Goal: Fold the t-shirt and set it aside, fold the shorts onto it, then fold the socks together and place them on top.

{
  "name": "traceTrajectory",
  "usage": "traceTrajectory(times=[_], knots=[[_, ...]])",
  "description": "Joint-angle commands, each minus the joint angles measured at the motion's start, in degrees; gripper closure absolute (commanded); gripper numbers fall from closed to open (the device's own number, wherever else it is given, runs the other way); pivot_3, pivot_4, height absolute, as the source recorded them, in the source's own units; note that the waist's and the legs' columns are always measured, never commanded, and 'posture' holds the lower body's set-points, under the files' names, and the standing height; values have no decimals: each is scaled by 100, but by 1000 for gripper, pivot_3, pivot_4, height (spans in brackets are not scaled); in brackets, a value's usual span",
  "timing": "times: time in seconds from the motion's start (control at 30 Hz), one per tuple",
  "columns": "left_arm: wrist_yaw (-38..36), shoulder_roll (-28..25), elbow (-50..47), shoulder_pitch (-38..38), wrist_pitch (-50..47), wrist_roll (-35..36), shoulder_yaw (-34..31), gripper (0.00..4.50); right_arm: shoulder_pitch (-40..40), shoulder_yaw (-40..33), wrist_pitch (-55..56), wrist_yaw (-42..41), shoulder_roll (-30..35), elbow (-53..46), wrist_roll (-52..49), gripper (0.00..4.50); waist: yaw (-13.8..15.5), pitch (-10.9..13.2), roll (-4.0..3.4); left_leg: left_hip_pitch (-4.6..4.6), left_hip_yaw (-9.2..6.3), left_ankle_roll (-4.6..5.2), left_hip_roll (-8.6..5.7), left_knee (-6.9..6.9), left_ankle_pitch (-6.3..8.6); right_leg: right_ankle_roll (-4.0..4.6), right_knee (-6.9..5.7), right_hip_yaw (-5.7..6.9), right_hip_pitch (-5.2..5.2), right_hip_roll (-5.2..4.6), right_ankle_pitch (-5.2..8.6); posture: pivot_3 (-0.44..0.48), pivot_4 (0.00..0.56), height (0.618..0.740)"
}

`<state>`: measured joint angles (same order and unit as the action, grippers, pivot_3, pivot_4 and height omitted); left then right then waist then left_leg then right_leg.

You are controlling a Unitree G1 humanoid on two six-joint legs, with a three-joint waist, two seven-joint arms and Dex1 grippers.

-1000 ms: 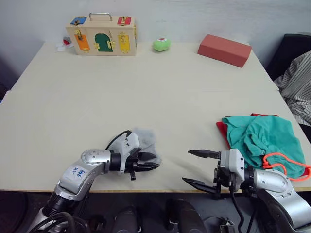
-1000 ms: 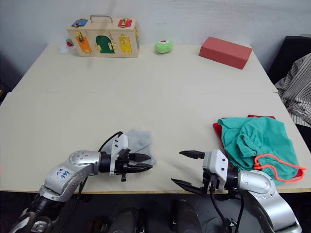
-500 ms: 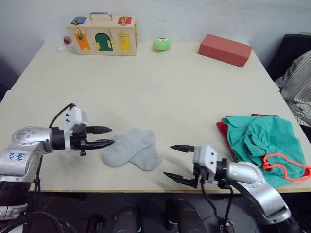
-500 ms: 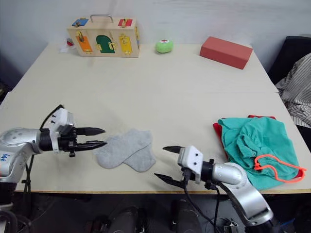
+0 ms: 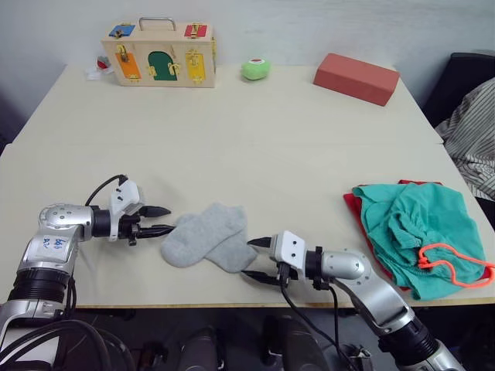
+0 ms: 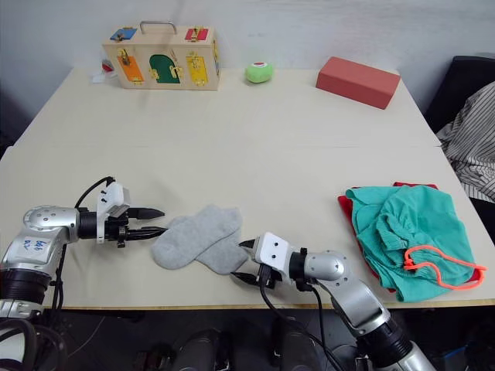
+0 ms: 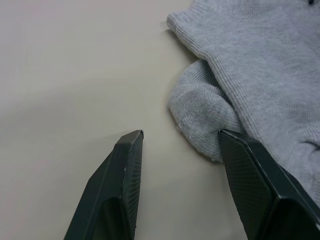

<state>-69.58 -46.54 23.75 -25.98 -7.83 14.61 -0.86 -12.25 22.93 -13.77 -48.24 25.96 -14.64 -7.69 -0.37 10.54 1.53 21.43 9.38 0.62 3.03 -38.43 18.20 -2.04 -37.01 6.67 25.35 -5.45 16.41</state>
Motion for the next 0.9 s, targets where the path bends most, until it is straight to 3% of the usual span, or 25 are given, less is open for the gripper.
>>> traceTrajectory(times=[0.03,0.07,0.2,0.37,0.67,0.9], knots=[[-17,110,-5,-22,-87,0,20,2002,-129,59,85,-10,-116,73,62,2690,-2,0,0,-2,0,0,0,0,0,0,-2,-1,0,0,0,0,150,740],[-20,138,-28,-10,-124,7,15,2002,-144,61,86,-9,-129,98,66,3073,-1,0,0,-2,0,0,0,-2,0,0,-5,-1,0,0,0,0,150,740],[-113,115,-287,190,-218,-13,68,2849,-185,68,130,-39,-175,169,97,4423,-11,-1,1,-2,0,-1,1,-2,0,0,-6,-3,0,0,0,0,150,740],[-97,87,-1066,636,-598,247,-67,4445,-190,10,303,-194,-70,362,132,4500,-41,-1,2,-2,1,0,1,-4,0,0,-6,-4,0,-2,0,0,150,740],[307,74,-2687,1598,-1274,560,-342,4481,-559,-283,1068,-811,346,1197,81,4500,-119,-1,2,-6,-2,1,0,-2,0,0,-7,-7,-3,-8,0,0,150,740],[976,224,-3062,1939,-1388,528,-608,4481,-813,-442,1339,-1224,404,1630,-109,4500,-123,-1,2,-12,-2,-3,2,4,-2,1,-9,-10,-3,-6,0,0,150,740]])
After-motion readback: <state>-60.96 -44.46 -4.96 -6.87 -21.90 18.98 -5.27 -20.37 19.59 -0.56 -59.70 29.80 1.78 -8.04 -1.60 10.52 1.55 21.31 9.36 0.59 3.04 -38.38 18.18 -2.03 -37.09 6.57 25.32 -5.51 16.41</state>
